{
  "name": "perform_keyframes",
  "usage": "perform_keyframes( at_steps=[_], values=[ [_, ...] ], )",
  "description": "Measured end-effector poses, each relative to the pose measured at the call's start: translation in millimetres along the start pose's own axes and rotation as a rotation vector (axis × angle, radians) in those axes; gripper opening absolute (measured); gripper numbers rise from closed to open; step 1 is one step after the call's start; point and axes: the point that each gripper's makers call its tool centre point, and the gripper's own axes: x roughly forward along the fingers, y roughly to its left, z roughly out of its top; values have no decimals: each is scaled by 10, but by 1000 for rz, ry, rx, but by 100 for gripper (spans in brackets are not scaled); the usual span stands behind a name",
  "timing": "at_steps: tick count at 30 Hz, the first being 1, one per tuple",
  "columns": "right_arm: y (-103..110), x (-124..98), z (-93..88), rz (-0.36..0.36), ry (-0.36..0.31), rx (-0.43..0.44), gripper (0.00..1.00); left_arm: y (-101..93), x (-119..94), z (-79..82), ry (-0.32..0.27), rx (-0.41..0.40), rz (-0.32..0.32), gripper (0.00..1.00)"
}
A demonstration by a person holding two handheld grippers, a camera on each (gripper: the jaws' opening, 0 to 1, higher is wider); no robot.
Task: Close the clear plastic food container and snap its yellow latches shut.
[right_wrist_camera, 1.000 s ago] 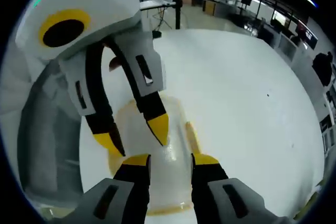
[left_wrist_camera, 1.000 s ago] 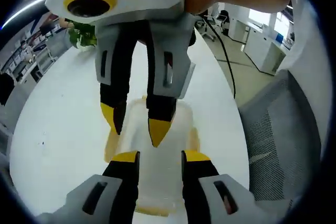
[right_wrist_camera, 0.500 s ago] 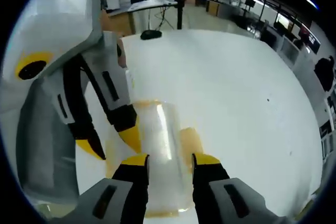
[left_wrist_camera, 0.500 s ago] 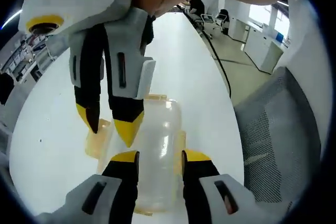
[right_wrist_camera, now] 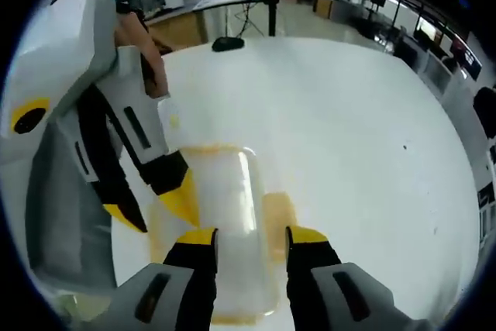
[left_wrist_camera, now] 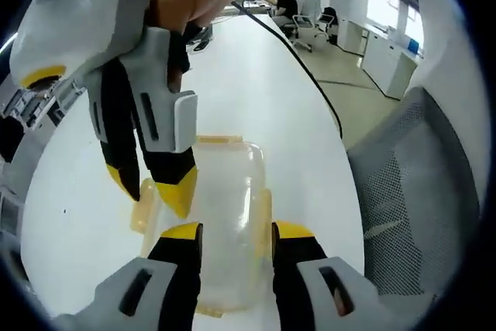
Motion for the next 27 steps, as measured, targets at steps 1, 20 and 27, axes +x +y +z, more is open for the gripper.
perform_keyframes(
  at_steps=[1,20,27],
  values=[
    [4,3,3,8,-1,5,33,-4,3,-2,3,4,4,35],
    [40,63,5,159,27,38,29,-28,49,-34,29,130,67,37],
    [43,90,1,212,56,38,29,-26,77,-43,48,185,103,38]
  ],
)
